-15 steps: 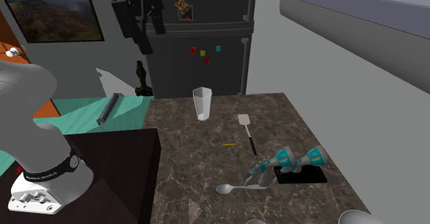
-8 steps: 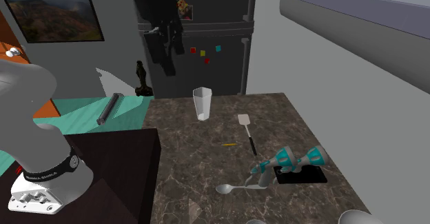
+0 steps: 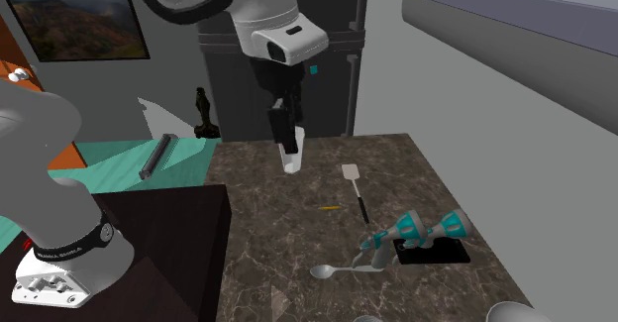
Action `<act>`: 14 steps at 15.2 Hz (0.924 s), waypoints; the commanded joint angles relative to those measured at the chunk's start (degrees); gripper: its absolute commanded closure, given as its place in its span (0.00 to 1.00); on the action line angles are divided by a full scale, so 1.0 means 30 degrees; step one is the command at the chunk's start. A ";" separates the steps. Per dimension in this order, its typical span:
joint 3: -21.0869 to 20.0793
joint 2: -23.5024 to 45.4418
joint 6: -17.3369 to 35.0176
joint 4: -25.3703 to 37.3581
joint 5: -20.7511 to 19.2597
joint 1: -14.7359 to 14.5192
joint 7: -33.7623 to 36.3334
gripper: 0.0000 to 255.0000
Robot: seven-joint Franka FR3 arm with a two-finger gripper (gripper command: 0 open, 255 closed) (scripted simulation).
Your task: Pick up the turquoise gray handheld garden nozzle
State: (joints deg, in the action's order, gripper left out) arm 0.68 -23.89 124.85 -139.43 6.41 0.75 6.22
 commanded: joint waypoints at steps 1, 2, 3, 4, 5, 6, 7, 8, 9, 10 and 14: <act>-0.0034 0.1243 0.1181 0.0161 0.0020 -0.0047 -0.0123 0.00; -0.0043 0.1918 0.1789 0.0257 0.0035 -0.0068 -0.0198 0.00; -0.0051 0.2605 0.2381 0.0381 0.0051 -0.0088 -0.0273 0.00; -0.0057 0.3304 0.2957 0.0534 0.0067 -0.0109 -0.0346 0.00; -0.0064 0.4014 0.3515 0.0715 0.0084 -0.0127 -0.0420 0.00; -0.0071 0.4732 0.4053 0.0923 0.0101 -0.0144 -0.0492 0.00; -0.0078 0.5458 0.4572 0.1160 0.0118 -0.0160 -0.0564 0.00; -0.0083 0.6190 0.5070 0.1423 0.0134 -0.0175 -0.0634 0.00; -0.0091 0.6927 0.5546 0.1714 0.0150 -0.0187 -0.0702 0.00; -0.0095 0.7668 0.6000 0.2030 0.0164 -0.0201 -0.0769 0.00; -0.0126 1.0656 0.7581 0.3558 0.0193 -0.0229 -0.1003 0.00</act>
State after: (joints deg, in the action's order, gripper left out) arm 0.32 5.95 146.14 -129.56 6.92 0.06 3.46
